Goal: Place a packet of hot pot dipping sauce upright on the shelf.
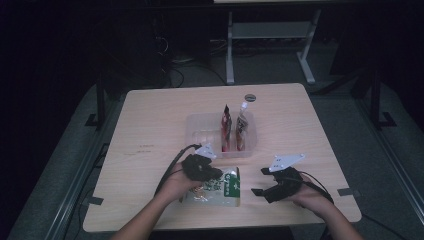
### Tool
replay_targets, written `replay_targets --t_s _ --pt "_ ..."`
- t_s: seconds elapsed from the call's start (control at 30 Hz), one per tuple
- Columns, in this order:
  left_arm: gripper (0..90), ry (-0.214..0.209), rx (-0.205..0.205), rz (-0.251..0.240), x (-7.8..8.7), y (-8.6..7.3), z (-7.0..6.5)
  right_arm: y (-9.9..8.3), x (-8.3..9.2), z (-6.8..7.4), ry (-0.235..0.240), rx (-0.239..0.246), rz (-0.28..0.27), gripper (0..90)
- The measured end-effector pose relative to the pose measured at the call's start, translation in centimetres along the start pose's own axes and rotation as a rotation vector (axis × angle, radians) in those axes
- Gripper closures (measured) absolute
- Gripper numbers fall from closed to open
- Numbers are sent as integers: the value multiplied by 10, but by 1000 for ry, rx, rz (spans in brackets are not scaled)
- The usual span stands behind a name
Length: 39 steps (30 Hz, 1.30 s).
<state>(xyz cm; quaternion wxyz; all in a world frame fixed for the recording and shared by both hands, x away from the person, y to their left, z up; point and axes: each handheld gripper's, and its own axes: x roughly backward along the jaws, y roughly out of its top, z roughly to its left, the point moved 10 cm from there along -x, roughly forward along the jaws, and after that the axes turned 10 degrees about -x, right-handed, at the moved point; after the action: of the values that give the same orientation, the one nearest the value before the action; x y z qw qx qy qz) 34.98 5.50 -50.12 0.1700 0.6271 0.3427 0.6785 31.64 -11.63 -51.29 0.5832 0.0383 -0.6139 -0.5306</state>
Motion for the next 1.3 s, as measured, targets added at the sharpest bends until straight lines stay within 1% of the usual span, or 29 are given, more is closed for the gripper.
replay_targets --t_s 0.1,0.17,0.27,0.3,0.33,0.37,0.47,0.53,0.6,0.63,0.67,0.77,0.8,0.83,0.87,0.93,0.97,1.0,1.03,1.1,1.23,1.27,1.3 --pt "717 8 15 -2 14 -11 7 -1 0 0 1 2 3 182" --pt "650 14 17 5 20 -21 11 -1 0 0 2 2 7 181" --pt "568 23 2 15 24 -33 15 -1 -2 0 0 2 7 177" --pt "545 27 14 6 23 -34 16 -1 -2 0 0 2 9 174" --pt "525 24 2 8 23 -36 18 -1 -2 0 2 -3 12 170" --pt "512 24 -6 8 22 -37 19 -1 -3 0 5 8 11 165" --pt "475 19 -20 -1 18 -37 20 -2 -5 0 6 12 19 158" --pt "449 21 -29 10 14 -39 23 -3 -5 1 6 11 22 157" --pt "437 18 -39 24 12 -42 25 -3 -5 1 4 20 21 156" --pt "433 16 -30 23 11 -43 26 -3 -6 1 5 21 21 156" --pt "432 13 -35 27 10 -44 27 -3 -6 1 5 22 21 155" --pt "431 -5 -21 30 10 -46 24 -3 -6 1 6 24 23 155" --pt "427 -6 -30 30 11 -46 25 -4 -6 2 5 19 25 155" --pt "427 -15 -17 31 12 -46 23 -4 -6 1 4 18 25 155" --pt "426 -19 -22 36 13 -47 23 -4 -5 1 3 18 25 155" --pt "422 -31 -8 39 15 -49 19 -4 -5 1 2 20 24 155" --pt "417 -35 -8 43 16 -50 17 -3 -5 1 2 18 21 155" --pt "416 -34 -11 48 17 -50 16 -3 -5 1 1 18 19 155" --pt "411 -37 -4 56 18 -51 13 -3 -5 0 1 24 17 155" --pt "378 -34 -5 68 20 -54 8 -3 -5 0 3 20 15 155" --pt "352 -31 -9 71 23 -58 1 -4 -6 0 8 18 29 151" --pt "345 -31 -2 63 22 -58 0 -4 -6 -1 6 16 28 150" --pt "330 -30 -1 70 21 -59 -1 -4 -6 -1 7 10 26 147"
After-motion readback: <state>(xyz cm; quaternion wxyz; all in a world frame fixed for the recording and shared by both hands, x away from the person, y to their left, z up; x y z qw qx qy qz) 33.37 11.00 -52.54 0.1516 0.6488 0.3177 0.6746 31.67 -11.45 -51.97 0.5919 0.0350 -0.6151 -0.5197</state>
